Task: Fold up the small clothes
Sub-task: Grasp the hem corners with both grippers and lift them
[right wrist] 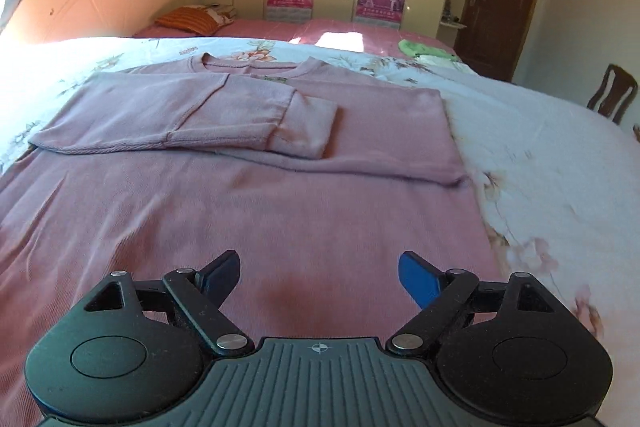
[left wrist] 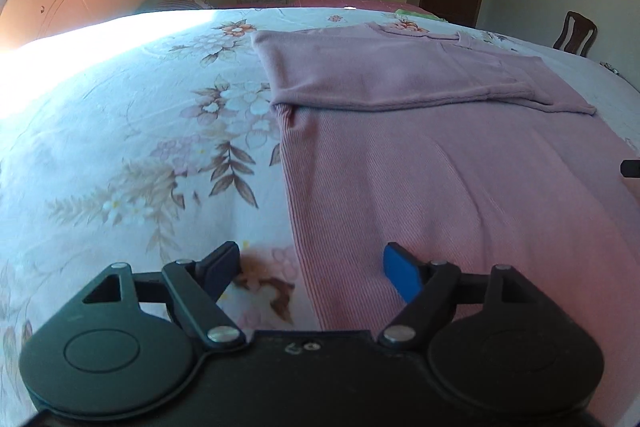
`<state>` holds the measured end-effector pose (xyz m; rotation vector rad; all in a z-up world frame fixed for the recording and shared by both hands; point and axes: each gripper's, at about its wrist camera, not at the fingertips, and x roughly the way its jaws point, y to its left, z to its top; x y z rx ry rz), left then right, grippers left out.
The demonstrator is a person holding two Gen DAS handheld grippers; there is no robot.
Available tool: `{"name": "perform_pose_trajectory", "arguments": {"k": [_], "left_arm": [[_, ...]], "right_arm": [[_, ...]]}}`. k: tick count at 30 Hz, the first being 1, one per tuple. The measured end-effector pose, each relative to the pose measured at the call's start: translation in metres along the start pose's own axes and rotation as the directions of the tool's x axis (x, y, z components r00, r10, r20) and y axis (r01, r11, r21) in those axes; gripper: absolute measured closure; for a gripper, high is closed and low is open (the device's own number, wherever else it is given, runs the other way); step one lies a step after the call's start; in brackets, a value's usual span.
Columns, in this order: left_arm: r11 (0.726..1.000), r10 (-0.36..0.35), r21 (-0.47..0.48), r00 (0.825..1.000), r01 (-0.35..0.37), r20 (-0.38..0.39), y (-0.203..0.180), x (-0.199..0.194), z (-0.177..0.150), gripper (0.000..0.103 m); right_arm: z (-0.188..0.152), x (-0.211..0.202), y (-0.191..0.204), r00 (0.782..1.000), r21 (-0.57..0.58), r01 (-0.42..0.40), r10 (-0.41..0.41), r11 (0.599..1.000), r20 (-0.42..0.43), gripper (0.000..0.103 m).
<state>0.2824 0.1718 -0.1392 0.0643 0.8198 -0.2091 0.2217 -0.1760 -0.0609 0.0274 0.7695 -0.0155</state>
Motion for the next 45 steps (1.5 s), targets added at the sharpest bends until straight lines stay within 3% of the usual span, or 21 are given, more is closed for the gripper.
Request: {"name": "perform_pose_trajectory", "arguments": {"k": [3, 7, 11, 14, 17, 19, 21, 23, 24, 26, 28, 29, 30, 31, 32, 34, 36, 38, 40, 42, 45], "left_arm": [[0.996, -0.071, -0.061, 0.997, 0.070, -0.017, 0.000, -0.030, -0.028, 0.027], [0.947, -0.230, -0.231, 0.973, 0.224, 0.001, 0.006, -0.059, -0.058, 0.027], [0.859, -0.344, -0.380, 0.937, 0.342, 0.064, 0.010, -0.073, -0.083, 0.028], [0.775, -0.424, -0.466, 0.898, 0.427, 0.118, 0.011, -0.074, -0.098, 0.028], [0.745, -0.423, -0.506, 0.895, 0.434, 0.144, 0.013, -0.070, -0.100, 0.028], [0.735, -0.428, -0.520, 0.892, 0.436, 0.144, 0.013, -0.064, -0.095, 0.028], [0.723, -0.446, -0.524, 0.884, 0.450, 0.144, 0.015, -0.056, -0.088, 0.028], [0.680, -0.468, -0.559, 0.868, 0.475, 0.167, 0.021, -0.047, -0.088, 0.028], [0.670, -0.472, -0.567, 0.864, 0.480, 0.174, 0.023, -0.045, -0.088, 0.031], [0.689, -0.457, -0.557, 0.875, 0.463, 0.162, 0.022, -0.042, -0.086, 0.042], [0.715, -0.435, -0.542, 0.888, 0.441, 0.149, 0.019, -0.043, -0.088, 0.051], [0.728, -0.423, -0.534, 0.894, 0.430, 0.144, 0.017, -0.044, -0.088, 0.053], [0.757, -0.398, -0.510, 0.907, 0.408, 0.134, 0.014, -0.048, -0.089, 0.062], [0.794, -0.363, -0.481, 0.925, 0.371, 0.115, 0.010, -0.050, -0.087, 0.099], [0.801, -0.353, -0.475, 0.928, 0.365, 0.117, 0.011, -0.053, -0.086, 0.099], [0.765, -0.366, -0.486, 0.906, 0.423, 0.214, 0.021, -0.066, -0.086, 0.098], [0.758, -0.356, -0.489, 0.902, 0.432, 0.245, 0.027, -0.073, -0.086, 0.098], [0.781, -0.354, -0.485, 0.918, 0.394, 0.177, 0.026, -0.063, -0.089, 0.097], [0.803, -0.342, -0.484, 0.934, 0.347, 0.103, 0.022, -0.050, -0.096, 0.097], [0.763, -0.350, -0.531, 0.926, 0.369, 0.139, 0.026, -0.050, -0.102, 0.097], [0.744, -0.349, -0.544, 0.920, 0.386, 0.175, 0.028, -0.055, -0.100, 0.097]], "right_arm": [[-0.033, -0.033, -0.049, 0.999, 0.160, -0.012, 0.018, 0.987, -0.037, 0.052], [-0.075, -0.072, -0.112, 0.997, 0.307, -0.023, 0.043, 0.952, -0.061, 0.053], [-0.099, -0.094, -0.145, 0.974, 0.420, -0.186, 0.223, 0.888, -0.042, 0.053], [-0.103, -0.096, -0.147, 0.938, 0.439, -0.293, 0.345, 0.849, -0.042, 0.053], [-0.105, -0.092, -0.145, 0.913, 0.445, -0.352, 0.407, 0.823, -0.030, 0.053], [-0.104, -0.084, -0.150, 0.891, 0.489, -0.394, 0.455, 0.778, -0.006, 0.053], [-0.107, -0.074, -0.160, 0.847, 0.554, -0.456, 0.531, 0.696, 0.030, 0.053], [-0.111, -0.062, -0.169, 0.800, 0.622, -0.503, 0.597, 0.601, 0.070, 0.053], [-0.112, -0.059, -0.171, 0.786, 0.631, -0.518, 0.612, 0.577, 0.084, 0.053], [-0.110, -0.059, -0.170, 0.784, 0.611, -0.527, 0.616, 0.590, 0.080, 0.058], [-0.108, -0.059, -0.165, 0.792, 0.577, -0.515, 0.609, 0.634, 0.037, 0.091], [-0.107, -0.059, -0.162, 0.802, 0.555, -0.502, 0.597, 0.664, 0.012, 0.093], [-0.108, -0.060, -0.160, 0.807, 0.538, -0.500, 0.591, 0.679, 0.004, 0.095], [-0.107, -0.061, -0.160, 0.808, 0.532, -0.501, 0.589, 0.682, 0.006, 0.095], [-0.105, -0.066, -0.160, 0.808, 0.522, -0.510, 0.589, 0.683, 0.018, 0.096], [-0.100, -0.082, -0.164, 0.794, 0.498, -0.560, 0.600, 0.662, 0.095, 0.096], [-0.094, -0.097, -0.168, 0.785, 0.473, -0.593, 0.599, 0.652, 0.157, 0.096], [-0.094, -0.094, -0.167, 0.799, 0.463, -0.573, 0.586, 0.677, 0.132, 0.096], [-0.102, -0.076, -0.162, 0.814, 0.483, -0.525, 0.579, 0.701, 0.045, 0.096], [-0.109, -0.066, -0.158, 0.826, 0.494, -0.487, 0.564, 0.720, -0.009, 0.096], [-0.110, -0.072, -0.165, 0.824, 0.546, -0.502, 0.562, 0.671, 0.066, 0.096]]}}
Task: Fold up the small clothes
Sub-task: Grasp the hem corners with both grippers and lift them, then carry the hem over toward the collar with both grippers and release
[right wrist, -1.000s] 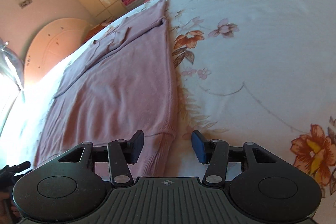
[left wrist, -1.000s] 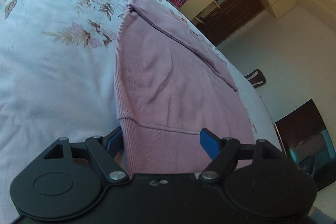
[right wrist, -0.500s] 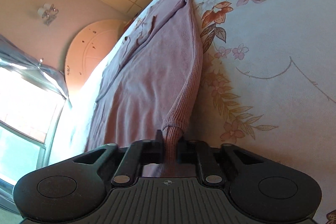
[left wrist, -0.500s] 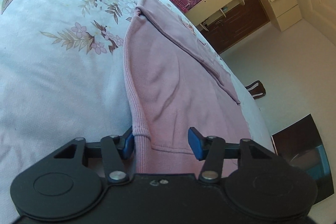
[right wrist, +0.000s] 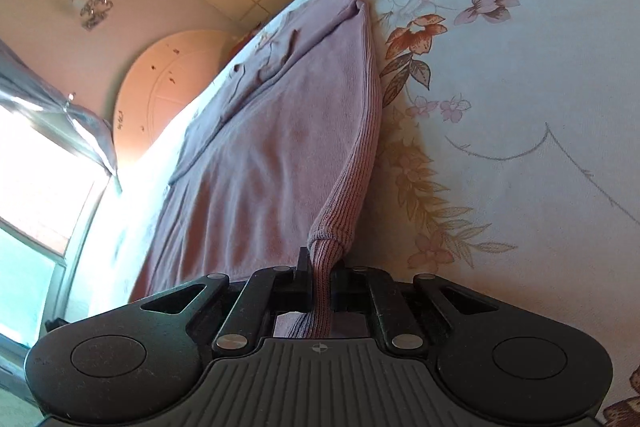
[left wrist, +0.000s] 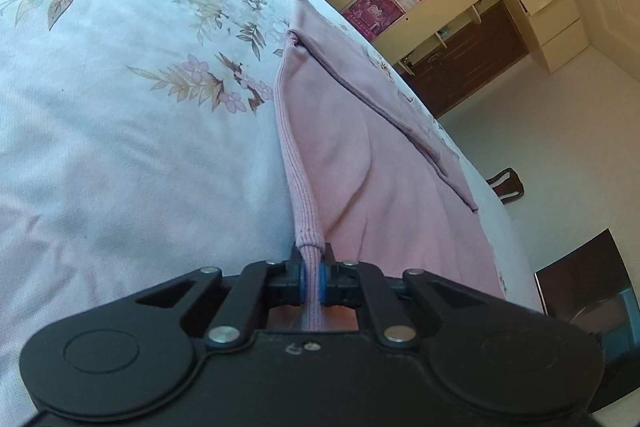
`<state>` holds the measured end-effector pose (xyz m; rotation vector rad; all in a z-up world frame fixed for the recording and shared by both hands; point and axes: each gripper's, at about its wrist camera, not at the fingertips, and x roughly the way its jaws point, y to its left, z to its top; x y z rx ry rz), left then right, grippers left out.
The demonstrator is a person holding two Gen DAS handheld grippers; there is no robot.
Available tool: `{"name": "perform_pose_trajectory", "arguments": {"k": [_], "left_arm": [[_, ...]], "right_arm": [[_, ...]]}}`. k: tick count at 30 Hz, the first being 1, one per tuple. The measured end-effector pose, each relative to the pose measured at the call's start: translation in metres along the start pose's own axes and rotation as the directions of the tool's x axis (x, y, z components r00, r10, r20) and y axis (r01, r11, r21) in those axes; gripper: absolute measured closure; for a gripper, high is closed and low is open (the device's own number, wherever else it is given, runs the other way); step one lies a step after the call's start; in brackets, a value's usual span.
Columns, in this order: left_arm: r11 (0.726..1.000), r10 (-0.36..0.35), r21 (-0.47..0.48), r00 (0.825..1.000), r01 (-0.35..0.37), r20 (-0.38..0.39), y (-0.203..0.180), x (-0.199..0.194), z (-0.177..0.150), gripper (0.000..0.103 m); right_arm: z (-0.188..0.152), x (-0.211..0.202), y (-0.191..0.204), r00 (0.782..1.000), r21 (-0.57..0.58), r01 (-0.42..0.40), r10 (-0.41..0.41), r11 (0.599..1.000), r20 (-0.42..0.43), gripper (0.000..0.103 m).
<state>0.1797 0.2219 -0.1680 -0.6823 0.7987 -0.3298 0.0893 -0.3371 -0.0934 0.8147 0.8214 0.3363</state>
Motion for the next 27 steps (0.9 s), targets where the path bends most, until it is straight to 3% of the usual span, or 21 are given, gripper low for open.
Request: {"name": "perform_pose_trajectory", "arguments": {"k": [4, 7, 13, 20, 27], "left_arm": [[0.997, -0.076, -0.013, 0.994, 0.077, 0.076, -0.014, -0.006, 0.023, 0.097], [0.994, -0.112, -0.006, 0.984, 0.113, 0.136, -0.032, 0.003, 0.058, 0.097], [0.996, -0.085, 0.038, 0.986, 0.080, 0.146, -0.078, 0.069, 0.145, 0.097], [0.996, -0.041, 0.083, 0.993, 0.031, 0.111, -0.090, 0.167, 0.240, 0.097], [0.997, -0.002, 0.080, 1.000, 0.000, 0.023, -0.058, 0.259, 0.295, 0.096]], "right_arm": [[0.021, -0.011, 0.018, 0.995, -0.010, -0.036, 0.037, 0.999, 0.088, 0.096], [0.052, -0.007, 0.043, 0.987, -0.045, -0.044, 0.050, 0.998, 0.152, 0.096], [0.142, 0.032, 0.086, 0.969, -0.027, -0.017, 0.023, 0.999, 0.246, 0.096], [0.256, 0.121, 0.082, 0.971, 0.092, 0.070, -0.090, 0.993, 0.223, 0.096], [0.318, 0.215, 0.036, 0.982, 0.160, 0.126, -0.146, 0.979, 0.123, 0.096]]}}
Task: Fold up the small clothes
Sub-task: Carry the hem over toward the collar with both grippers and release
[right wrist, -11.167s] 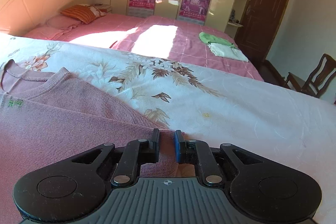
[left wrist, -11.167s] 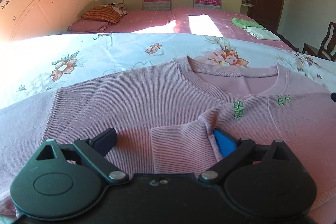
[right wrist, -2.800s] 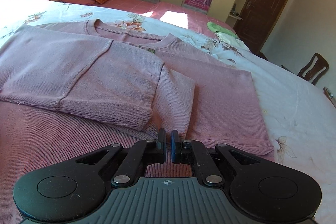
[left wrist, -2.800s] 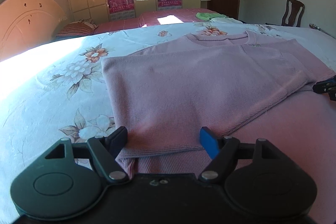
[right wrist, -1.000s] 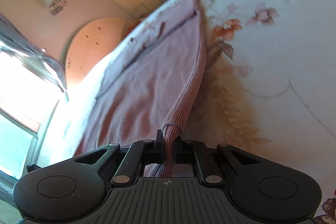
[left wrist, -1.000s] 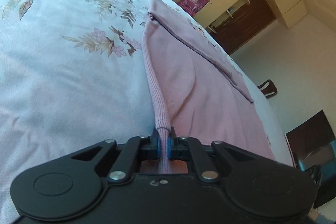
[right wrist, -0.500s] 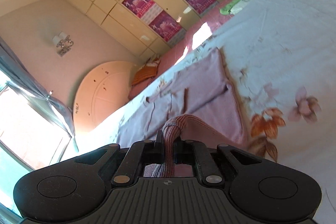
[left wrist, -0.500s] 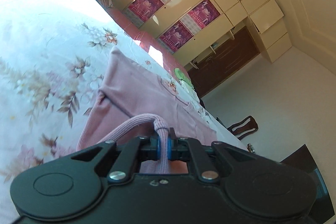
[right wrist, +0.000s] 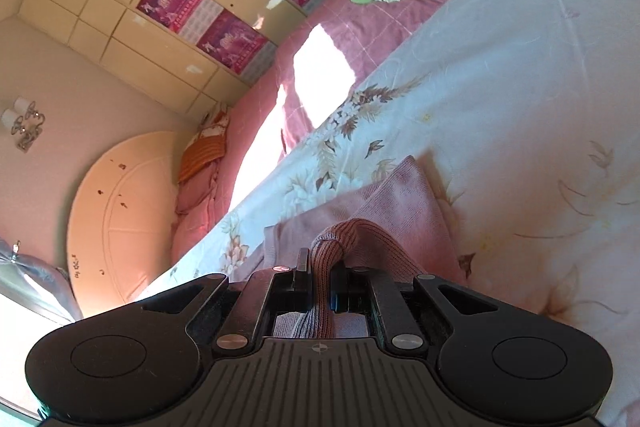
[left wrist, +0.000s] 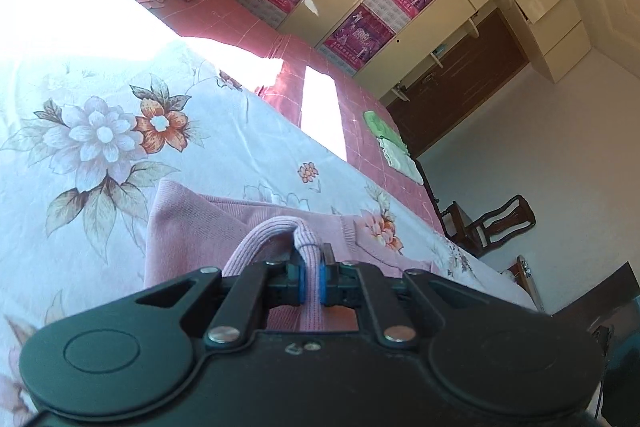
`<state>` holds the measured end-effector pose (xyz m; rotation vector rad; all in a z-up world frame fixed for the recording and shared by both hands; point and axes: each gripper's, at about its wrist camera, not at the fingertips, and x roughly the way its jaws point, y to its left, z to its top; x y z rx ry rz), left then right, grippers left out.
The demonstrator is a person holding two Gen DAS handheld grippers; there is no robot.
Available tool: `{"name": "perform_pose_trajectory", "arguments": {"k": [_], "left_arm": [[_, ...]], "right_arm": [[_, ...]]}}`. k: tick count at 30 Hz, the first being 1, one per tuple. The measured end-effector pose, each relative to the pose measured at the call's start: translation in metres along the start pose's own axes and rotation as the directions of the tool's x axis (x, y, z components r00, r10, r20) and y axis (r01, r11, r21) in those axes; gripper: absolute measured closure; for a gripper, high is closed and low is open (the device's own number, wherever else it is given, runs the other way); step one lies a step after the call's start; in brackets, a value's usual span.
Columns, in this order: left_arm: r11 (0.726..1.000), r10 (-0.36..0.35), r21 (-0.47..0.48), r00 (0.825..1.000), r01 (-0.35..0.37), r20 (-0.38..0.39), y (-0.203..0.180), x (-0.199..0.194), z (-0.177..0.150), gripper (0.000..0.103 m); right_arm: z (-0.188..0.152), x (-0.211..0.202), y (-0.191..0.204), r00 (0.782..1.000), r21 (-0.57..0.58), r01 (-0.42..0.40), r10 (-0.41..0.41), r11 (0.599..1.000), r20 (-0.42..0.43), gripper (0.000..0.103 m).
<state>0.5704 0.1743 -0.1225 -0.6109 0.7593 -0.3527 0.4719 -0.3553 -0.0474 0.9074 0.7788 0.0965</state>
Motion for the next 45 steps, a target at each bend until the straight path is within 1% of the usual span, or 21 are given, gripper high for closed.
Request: {"name": "perform_pose_trajectory", "arguments": {"k": [2, 3, 4, 6, 9, 11, 15, 16, 18, 20, 22, 24, 25, 27, 31, 36, 39, 41, 42, 43, 45], "left_arm": [[1.000, -0.009, -0.015, 1.000, 0.009, 0.005, 0.009, 0.010, 0.005, 0.086], [1.000, -0.014, -0.013, 1.000, 0.014, 0.027, 0.011, 0.011, 0.008, 0.070], [1.000, -0.020, 0.001, 0.999, 0.020, 0.049, 0.011, 0.009, 0.008, 0.056], [0.998, 0.012, 0.067, 0.995, -0.018, 0.097, 0.009, 0.004, 0.009, 0.037], [0.986, 0.030, 0.162, 0.997, -0.042, 0.072, 0.007, 0.007, 0.012, 0.039], [0.958, 0.058, 0.280, 0.998, -0.062, 0.024, -0.002, 0.017, 0.015, 0.046], [0.855, 0.138, 0.508, 0.990, -0.102, -0.034, -0.023, 0.043, 0.011, 0.049], [0.825, 0.168, 0.553, 0.985, -0.118, -0.041, -0.027, 0.052, 0.009, 0.053], [0.797, 0.205, 0.588, 0.977, -0.134, -0.054, -0.030, 0.065, 0.005, 0.060], [0.798, 0.193, 0.588, 0.980, -0.135, -0.037, -0.031, 0.065, 0.001, 0.094], [0.822, 0.108, 0.550, 0.989, -0.145, 0.099, -0.033, 0.042, 0.000, 0.094], [0.862, 0.064, 0.476, 0.968, -0.176, 0.242, -0.030, 0.016, 0.000, 0.094], [0.880, 0.077, 0.439, 0.966, -0.183, 0.248, -0.026, 0.015, 0.002, 0.094], [0.905, 0.109, 0.386, 0.974, -0.180, 0.198, -0.017, 0.026, 0.003, 0.094], [0.877, 0.169, 0.427, 0.973, -0.222, 0.158, -0.022, 0.039, 0.000, 0.094], [0.873, 0.221, 0.421, 0.969, -0.246, 0.108, -0.014, 0.056, -0.002, 0.093], [0.871, 0.238, 0.423, 0.967, -0.252, 0.085, -0.013, 0.060, 0.000, 0.082], [0.866, 0.271, 0.408, 0.957, -0.288, 0.100, -0.014, 0.053, 0.003, 0.050], [0.859, 0.280, 0.400, 0.947, -0.320, 0.155, -0.020, 0.041, 0.002, 0.030], [0.858, 0.251, 0.408, 0.948, -0.312, 0.196, -0.027, 0.030, 0.000, 0.028], [0.864, 0.173, 0.440, 0.965, -0.244, 0.196, -0.053, 0.022, -0.006, 0.028]], "right_arm": [[0.009, 0.013, -0.003, 1.000, -0.033, 0.004, -0.004, 0.999, 0.019, 0.095], [0.012, 0.015, -0.005, 1.000, -0.030, -0.002, 0.003, 1.000, 0.025, 0.087], [0.014, 0.015, -0.008, 0.999, -0.035, -0.009, 0.011, 0.999, 0.043, 0.064], [0.015, 0.010, -0.006, 0.995, -0.102, 0.008, 0.003, 0.995, 0.102, 0.040], [0.019, 0.008, -0.008, 0.992, -0.117, -0.012, 0.026, 0.993, 0.124, 0.039], [0.016, 0.015, 0.004, 0.994, -0.240, 0.046, -0.021, 0.970, 0.108, 0.039], [-0.004, 0.047, 0.030, 0.991, -0.491, 0.134, -0.129, 0.861, 0.044, 0.041], [-0.010, 0.056, 0.033, 0.987, -0.546, 0.151, -0.159, 0.824, 0.033, 0.047], [-0.019, 0.073, 0.037, 0.975, -0.618, 0.193, -0.220, 0.762, 0.034, 0.055], [-0.028, 0.085, 0.038, 0.964, -0.681, 0.226, -0.261, 0.697, 0.053, 0.090], [-0.032, 0.078, 0.037, 0.969, -0.676, 0.238, -0.220, 0.698, 0.114, 0.094], [-0.029, 0.056, 0.037, 0.969, -0.627, 0.228, -0.114, 0.744, 0.218, 0.094], [-0.029, 0.051, 0.034, 0.963, -0.612, 0.240, -0.104, 0.753, 0.249, 0.094], [-0.030, 0.064, 0.024, 0.955, -0.600, 0.290, -0.182, 0.746, 0.236, 0.094], [-0.033, 0.067, 0.023, 0.948, -0.582, 0.314, -0.217, 0.750, 0.232, 0.094], [-0.033, 0.076, 0.019, 0.940, -0.599, 0.340, -0.270, 0.725, 0.207, 0.094], [-0.033, 0.082, 0.021, 0.934, -0.609, 0.356, -0.289, 0.709, 0.210, 0.094], [-0.031, 0.078, 0.028, 0.928, -0.610, 0.371, -0.301, 0.701, 0.219, 0.091], [-0.033, 0.071, 0.036, 0.913, -0.602, 0.408, -0.309, 0.686, 0.267, 0.074], [-0.037, 0.062, 0.046, 0.901, -0.598, 0.431, -0.284, 0.676, 0.328, 0.049], [-0.046, 0.053, 0.067, 0.932, -0.625, 0.348, -0.183, 0.699, 0.314, 0.043]]}}
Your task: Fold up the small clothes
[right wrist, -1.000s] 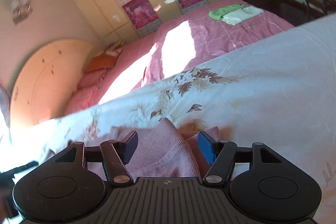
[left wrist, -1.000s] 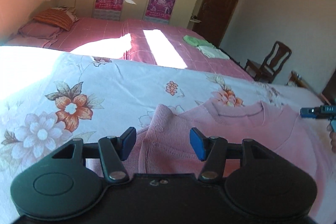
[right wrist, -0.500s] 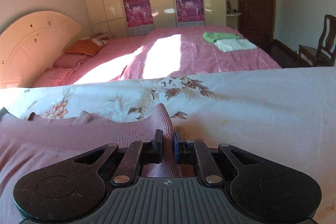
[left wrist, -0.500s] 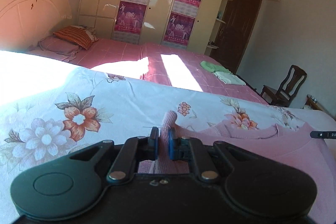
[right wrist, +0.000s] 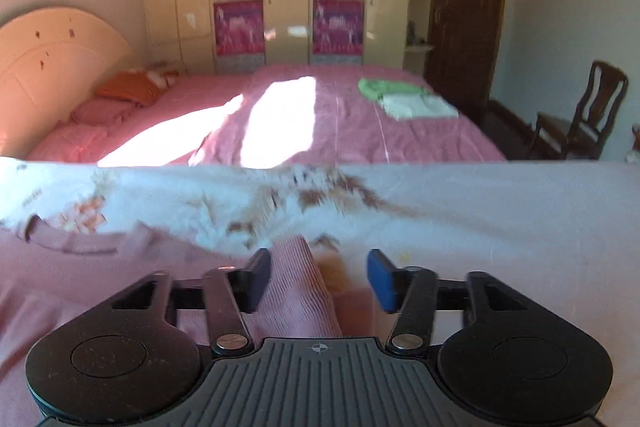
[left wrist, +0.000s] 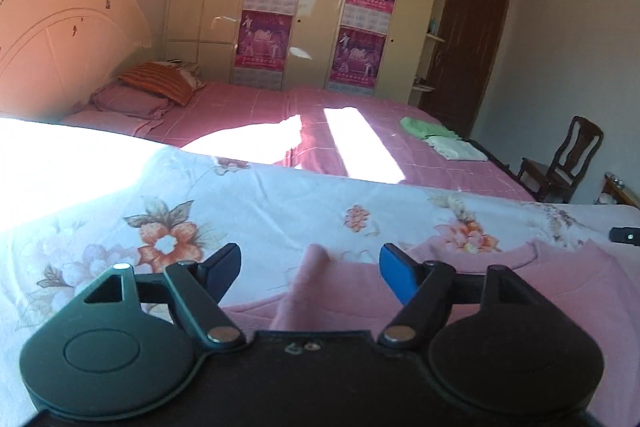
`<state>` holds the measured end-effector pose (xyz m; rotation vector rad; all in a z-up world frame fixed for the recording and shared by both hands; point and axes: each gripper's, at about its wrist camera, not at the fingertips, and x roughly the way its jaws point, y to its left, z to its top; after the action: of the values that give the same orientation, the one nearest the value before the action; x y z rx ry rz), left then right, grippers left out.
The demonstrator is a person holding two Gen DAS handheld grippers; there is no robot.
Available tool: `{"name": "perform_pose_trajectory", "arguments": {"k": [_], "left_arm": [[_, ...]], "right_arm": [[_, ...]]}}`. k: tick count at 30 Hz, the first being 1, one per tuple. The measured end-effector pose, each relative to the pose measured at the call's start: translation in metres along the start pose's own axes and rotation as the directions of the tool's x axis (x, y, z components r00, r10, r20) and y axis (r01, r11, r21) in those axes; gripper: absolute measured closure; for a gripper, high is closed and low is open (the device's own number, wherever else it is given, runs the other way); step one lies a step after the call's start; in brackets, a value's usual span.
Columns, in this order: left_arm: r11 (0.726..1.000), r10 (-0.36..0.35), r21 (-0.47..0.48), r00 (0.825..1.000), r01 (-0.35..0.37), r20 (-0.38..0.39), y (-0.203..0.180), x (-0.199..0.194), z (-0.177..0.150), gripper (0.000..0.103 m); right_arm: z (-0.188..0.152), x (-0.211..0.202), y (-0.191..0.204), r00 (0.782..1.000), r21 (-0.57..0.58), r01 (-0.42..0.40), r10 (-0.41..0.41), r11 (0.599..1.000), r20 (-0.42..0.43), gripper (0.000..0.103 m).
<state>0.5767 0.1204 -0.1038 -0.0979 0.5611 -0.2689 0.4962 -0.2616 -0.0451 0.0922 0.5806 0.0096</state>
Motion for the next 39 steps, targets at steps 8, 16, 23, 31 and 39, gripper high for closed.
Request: {"name": "perform_pose_trajectory", "arguments": {"k": [8, 16, 23, 31, 39], "left_arm": [[0.956, -0.162, 0.217, 0.972, 0.198, -0.171, -0.113, 0.047, -0.024, 0.027], [0.999, 0.002, -0.048, 0.992, -0.008, -0.123, 0.033, 0.020, -0.034, 0.026], [1.000, -0.009, 0.003, 0.999, 0.009, 0.034, -0.014, -0.016, -0.023, 0.022], [0.960, -0.188, 0.202, 0.981, 0.193, -0.041, -0.131, -0.034, -0.063, 0.021], [0.968, -0.130, 0.201, 0.984, 0.153, -0.120, -0.125, -0.021, -0.084, 0.021]], "right_arm": [[-0.018, 0.045, 0.131, 0.934, -0.116, -0.314, 0.284, 0.942, -0.219, 0.063], [-0.019, 0.044, 0.004, 0.978, -0.062, -0.021, 0.007, 0.998, -0.210, 0.064], [-0.002, 0.000, 0.002, 0.989, 0.022, -0.091, 0.093, 0.996, -0.113, 0.077], [-0.061, -0.048, 0.093, 0.970, -0.105, -0.234, 0.224, 0.967, -0.099, 0.077], [-0.084, -0.046, 0.112, 0.968, -0.166, -0.234, 0.214, 0.958, -0.132, 0.077]]}}
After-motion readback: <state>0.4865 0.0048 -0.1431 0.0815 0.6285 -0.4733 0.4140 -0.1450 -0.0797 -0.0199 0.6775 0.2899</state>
